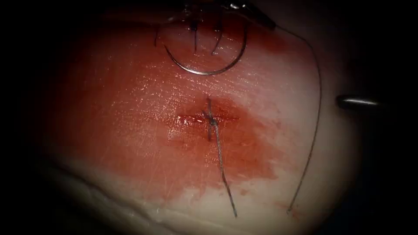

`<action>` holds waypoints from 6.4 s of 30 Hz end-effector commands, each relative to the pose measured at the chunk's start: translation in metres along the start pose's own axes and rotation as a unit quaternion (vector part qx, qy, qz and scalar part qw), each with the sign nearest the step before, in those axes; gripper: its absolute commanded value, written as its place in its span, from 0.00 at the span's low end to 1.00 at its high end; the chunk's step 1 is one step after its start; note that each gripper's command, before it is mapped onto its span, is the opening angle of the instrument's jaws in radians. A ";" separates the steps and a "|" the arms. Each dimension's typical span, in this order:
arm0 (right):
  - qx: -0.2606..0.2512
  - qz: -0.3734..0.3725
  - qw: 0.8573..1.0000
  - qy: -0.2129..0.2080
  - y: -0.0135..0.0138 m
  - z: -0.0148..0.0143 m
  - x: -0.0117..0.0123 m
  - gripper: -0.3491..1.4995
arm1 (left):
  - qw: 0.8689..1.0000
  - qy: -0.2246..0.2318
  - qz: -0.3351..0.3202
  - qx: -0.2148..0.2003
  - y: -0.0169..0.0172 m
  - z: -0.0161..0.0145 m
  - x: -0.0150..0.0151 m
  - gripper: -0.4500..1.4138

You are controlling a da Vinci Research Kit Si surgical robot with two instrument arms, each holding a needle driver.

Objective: Wound Closure

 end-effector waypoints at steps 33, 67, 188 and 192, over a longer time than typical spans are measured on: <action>0.007 0.000 1.000 0.004 -0.0006 0.0015 -0.0001 0.96 | 0.889 -0.295 0.263 -0.233 0.0207 0.0007 -0.0120 0.56; 0.063 -0.011 0.998 0.018 -0.0018 0.0031 -0.0015 0.93 | 0.906 -0.254 0.284 -0.186 0.0184 0.0014 -0.0135 0.00; 0.133 -0.189 0.973 -0.028 -0.0141 0.0211 -0.0059 0.99 | 0.986 -0.010 0.129 -0.101 0.0085 -0.0053 -0.0074 0.00; 0.129 -0.188 0.973 -0.029 -0.0141 0.0219 -0.0058 0.99 | 0.986 -0.010 0.129 -0.101 0.0085 -0.0052 -0.0073 0.00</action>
